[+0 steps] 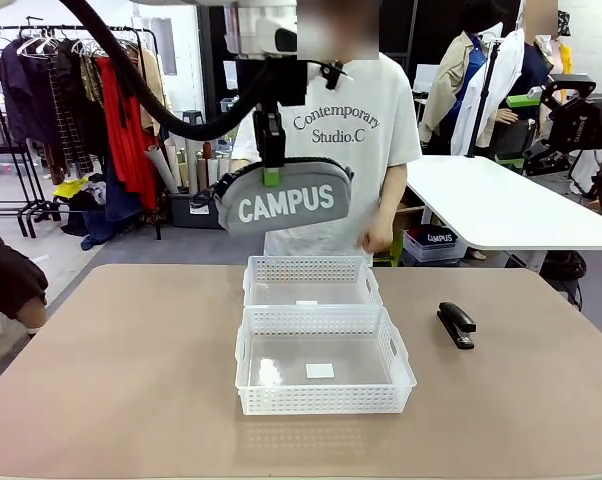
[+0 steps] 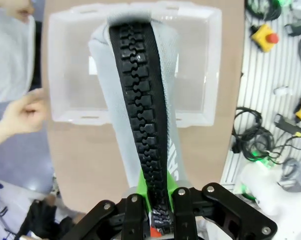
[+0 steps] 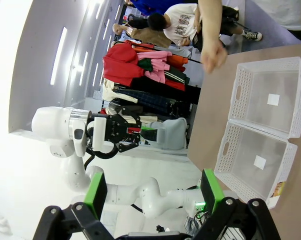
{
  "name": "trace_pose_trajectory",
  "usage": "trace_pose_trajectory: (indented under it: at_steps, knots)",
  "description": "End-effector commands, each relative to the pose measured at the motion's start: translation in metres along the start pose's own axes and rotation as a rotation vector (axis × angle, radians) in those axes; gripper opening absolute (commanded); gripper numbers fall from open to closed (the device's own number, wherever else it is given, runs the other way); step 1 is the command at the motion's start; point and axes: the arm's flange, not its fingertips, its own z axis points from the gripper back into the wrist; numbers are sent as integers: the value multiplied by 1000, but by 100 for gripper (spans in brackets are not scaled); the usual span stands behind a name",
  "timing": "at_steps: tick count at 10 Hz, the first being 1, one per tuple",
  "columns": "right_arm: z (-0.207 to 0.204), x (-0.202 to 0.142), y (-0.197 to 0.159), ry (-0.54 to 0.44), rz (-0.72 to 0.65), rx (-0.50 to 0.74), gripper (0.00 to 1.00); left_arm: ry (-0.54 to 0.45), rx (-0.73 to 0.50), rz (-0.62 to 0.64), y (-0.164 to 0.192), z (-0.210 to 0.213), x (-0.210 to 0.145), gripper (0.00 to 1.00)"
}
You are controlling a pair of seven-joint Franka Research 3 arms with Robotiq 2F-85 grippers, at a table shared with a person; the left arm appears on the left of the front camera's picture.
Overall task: Distribute items into two baskets.
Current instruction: Move the picked Pencil pouch towards the Organizing basket indicated by the person, stopping as directed.
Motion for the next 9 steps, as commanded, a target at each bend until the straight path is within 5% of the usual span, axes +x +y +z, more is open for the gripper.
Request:
trace_pose_trajectory:
  at_steps: [1,9]
  knots:
    - [0,-1,1,1,2,-2,100,-6,27,-64,-2,-19,5,0]
    - [0,-1,1,1,2,-2,100,-26,-6,-96,8,-55,33,0]
